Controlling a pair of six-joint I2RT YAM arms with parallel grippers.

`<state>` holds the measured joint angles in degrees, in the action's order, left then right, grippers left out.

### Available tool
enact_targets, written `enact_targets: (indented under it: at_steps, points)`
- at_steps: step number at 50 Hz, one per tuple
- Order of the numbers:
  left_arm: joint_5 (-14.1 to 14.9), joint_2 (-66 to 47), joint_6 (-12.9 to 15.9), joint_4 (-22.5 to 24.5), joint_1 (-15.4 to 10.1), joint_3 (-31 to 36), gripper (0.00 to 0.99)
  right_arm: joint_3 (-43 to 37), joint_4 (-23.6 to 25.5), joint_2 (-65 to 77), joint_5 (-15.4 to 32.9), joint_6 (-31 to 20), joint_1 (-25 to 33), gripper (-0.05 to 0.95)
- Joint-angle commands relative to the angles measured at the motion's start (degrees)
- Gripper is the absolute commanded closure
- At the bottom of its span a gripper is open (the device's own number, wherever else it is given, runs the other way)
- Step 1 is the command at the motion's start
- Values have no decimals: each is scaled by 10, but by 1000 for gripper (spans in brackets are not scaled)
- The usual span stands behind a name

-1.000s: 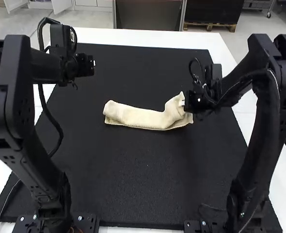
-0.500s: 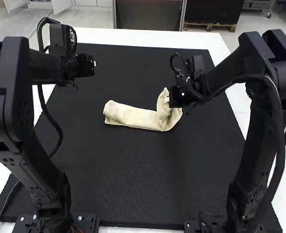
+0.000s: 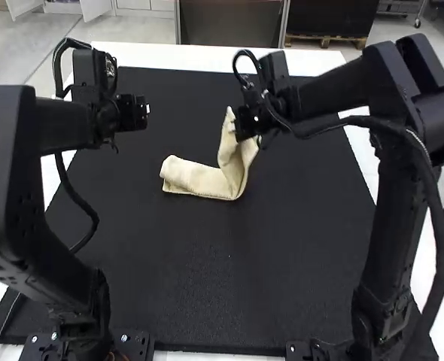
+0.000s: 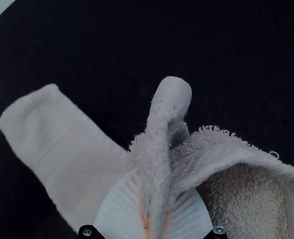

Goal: Fold the towel.

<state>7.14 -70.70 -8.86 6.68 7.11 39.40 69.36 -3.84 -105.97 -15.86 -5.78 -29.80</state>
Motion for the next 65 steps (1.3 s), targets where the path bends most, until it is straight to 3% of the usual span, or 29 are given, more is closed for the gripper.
enact_targets:
  at_steps: [1, 9, 20, 34, 39, 60, 62, 65]
  points:
    - [11, 23, -4, 8, 4, 2, 34, 12, 8, -27, 10, -17, -36, 923]
    - [16, 35, -3, 4, 4, -3, 34, 19, 1, -66, 21, -47, -67, 923]
    - [18, 47, 2, 16, 5, -25, 34, 95, 13, -129, 56, -59, -109, 923]
    - [24, 65, 0, 33, 12, -66, 34, 168, 12, -171, 62, -92, -135, 923]
    - [24, 66, -1, 34, 12, -72, 34, 204, 47, -195, 62, -97, -145, 923]
    - [26, 66, 2, 44, 14, -77, 34, 221, 66, -243, 64, -138, -179, 918]
    - [26, 65, 2, 45, 15, -78, 34, 225, 67, -245, 65, -144, -180, 844]
    - [26, 66, 2, 47, 17, -80, 34, 227, 69, -247, 66, -146, -180, 641]
